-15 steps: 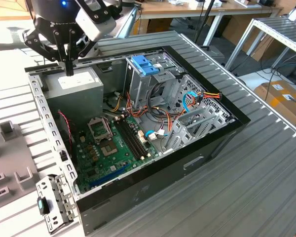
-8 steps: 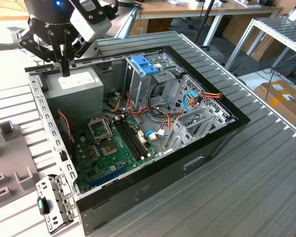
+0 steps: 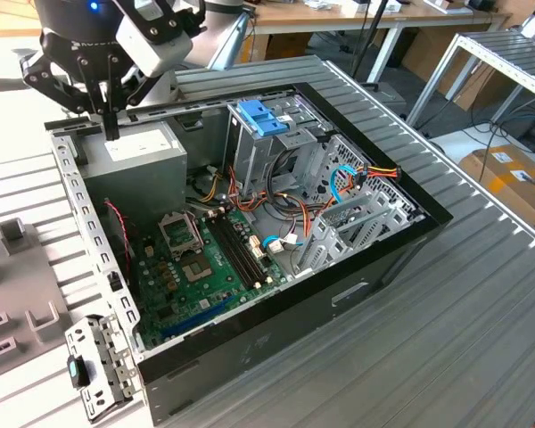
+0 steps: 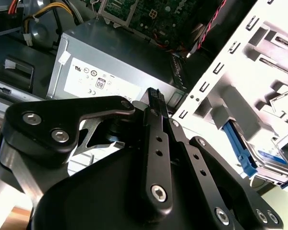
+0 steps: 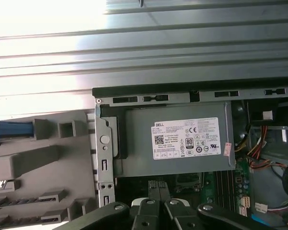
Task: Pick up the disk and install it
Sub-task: 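Reach for the disk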
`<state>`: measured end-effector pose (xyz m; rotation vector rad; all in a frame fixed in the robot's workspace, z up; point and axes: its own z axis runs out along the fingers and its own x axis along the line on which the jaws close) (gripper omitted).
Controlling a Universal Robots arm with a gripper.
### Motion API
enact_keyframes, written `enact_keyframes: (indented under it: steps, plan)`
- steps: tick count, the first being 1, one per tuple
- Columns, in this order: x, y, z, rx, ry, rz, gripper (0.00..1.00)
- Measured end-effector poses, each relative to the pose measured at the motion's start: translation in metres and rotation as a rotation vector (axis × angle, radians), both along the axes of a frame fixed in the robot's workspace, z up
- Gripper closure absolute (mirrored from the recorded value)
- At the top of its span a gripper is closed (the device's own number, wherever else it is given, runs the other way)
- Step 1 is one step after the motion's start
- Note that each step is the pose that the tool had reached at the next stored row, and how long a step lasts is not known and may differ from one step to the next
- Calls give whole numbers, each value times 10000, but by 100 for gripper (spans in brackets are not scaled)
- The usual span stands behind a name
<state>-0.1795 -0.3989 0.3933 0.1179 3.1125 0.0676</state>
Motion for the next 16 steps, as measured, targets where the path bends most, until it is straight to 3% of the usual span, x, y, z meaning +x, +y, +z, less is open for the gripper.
enact_keyframes:
  steps: [16]
  plan:
    - [-143,0,0,0,0,-1,89]
